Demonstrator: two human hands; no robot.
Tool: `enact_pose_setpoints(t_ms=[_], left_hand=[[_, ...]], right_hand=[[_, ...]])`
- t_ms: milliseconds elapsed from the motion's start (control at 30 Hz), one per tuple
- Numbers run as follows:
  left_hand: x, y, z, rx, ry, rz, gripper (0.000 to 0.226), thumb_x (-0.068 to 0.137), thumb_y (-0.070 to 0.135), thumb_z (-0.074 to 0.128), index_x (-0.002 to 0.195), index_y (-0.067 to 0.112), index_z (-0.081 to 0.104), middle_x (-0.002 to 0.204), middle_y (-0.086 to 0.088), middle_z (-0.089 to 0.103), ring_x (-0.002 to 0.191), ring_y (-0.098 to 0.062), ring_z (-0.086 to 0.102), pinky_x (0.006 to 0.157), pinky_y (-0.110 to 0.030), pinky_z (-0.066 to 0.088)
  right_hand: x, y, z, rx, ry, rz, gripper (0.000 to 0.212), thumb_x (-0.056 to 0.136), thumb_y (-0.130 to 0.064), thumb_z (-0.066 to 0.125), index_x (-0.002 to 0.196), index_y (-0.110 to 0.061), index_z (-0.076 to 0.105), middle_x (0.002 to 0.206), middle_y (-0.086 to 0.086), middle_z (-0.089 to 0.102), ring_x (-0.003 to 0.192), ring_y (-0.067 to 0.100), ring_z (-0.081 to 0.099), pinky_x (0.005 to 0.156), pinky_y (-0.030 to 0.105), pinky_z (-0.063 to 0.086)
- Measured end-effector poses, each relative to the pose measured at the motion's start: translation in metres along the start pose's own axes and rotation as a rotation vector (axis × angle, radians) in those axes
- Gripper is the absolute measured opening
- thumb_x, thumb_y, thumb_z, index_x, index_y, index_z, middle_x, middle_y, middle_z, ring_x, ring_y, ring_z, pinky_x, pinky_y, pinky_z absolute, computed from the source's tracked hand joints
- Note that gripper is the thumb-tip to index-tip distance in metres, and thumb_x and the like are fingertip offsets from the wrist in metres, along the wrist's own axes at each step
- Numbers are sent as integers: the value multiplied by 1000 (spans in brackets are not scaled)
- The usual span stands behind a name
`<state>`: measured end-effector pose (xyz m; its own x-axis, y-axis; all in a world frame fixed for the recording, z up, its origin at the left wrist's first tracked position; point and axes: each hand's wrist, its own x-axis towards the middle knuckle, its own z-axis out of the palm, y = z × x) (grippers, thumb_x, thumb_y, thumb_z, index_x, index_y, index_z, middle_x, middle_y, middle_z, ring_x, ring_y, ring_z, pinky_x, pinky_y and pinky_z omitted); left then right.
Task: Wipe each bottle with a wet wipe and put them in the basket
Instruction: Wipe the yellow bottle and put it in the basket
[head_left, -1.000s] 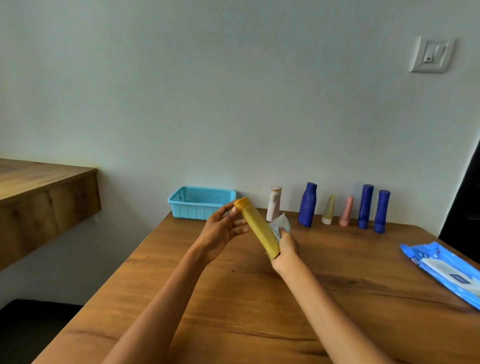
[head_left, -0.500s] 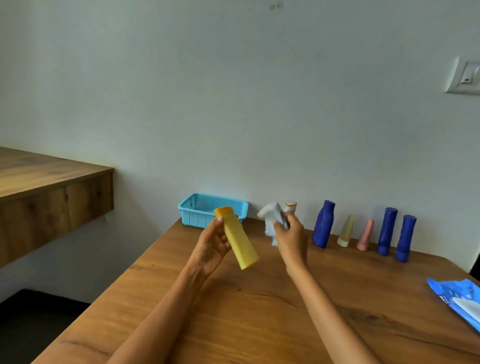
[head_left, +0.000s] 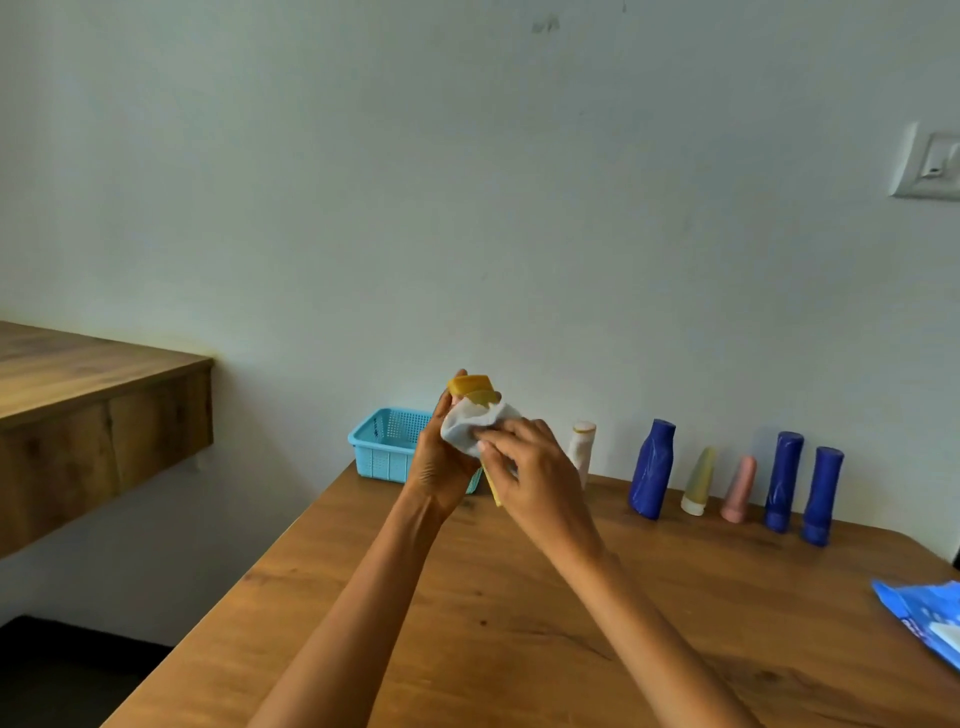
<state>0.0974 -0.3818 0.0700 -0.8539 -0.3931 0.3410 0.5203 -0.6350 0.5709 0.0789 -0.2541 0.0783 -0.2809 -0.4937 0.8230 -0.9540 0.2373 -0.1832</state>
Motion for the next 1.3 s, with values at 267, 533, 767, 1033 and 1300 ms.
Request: enact_pose_setpoints(t_ms=[267, 533, 767, 1033, 1300], left_hand=[[-7, -5, 9, 155, -67, 13, 44, 88, 15, 49, 131, 12, 49, 77, -1, 70, 67, -12, 65, 60, -24, 54], [-13, -2, 20, 154, -111, -5, 32, 86, 20, 51, 117, 21, 60, 95, -5, 71, 79, -15, 68, 68, -28, 56], [-9, 17, 24, 73, -96, 32, 40, 88, 24, 54, 127, 13, 50, 104, -9, 67, 89, -18, 66, 81, -31, 54], [-12, 12, 25, 159, -117, 25, 47, 84, 24, 53, 130, 13, 49, 96, -3, 73, 81, -13, 69, 68, -25, 56], [-7, 21, 21, 60, -110, 25, 69, 81, 32, 56, 144, 14, 34, 114, -13, 61, 92, -25, 63, 81, -37, 54]], right_hand=[[21, -6, -10, -2, 121, 67, 23, 89, -11, 59, 112, -13, 66, 106, 4, 68, 99, 18, 58, 75, 22, 46], [15, -2, -23, -8, 99, 55, 30, 90, -8, 58, 120, -10, 62, 115, 5, 66, 104, 19, 57, 83, 19, 43], [7, -15, -20, 11, -10, -91, 35, 93, -19, 55, 128, -12, 56, 128, 3, 59, 121, 15, 48, 96, 27, 45], [28, -5, -25, 71, 6, 25, 38, 97, -18, 48, 135, -12, 47, 140, 5, 49, 133, 14, 39, 108, 26, 35], [-13, -9, -21, -14, -32, -181, 35, 79, 6, 66, 112, -4, 66, 117, 11, 65, 112, 23, 60, 95, 34, 49]])
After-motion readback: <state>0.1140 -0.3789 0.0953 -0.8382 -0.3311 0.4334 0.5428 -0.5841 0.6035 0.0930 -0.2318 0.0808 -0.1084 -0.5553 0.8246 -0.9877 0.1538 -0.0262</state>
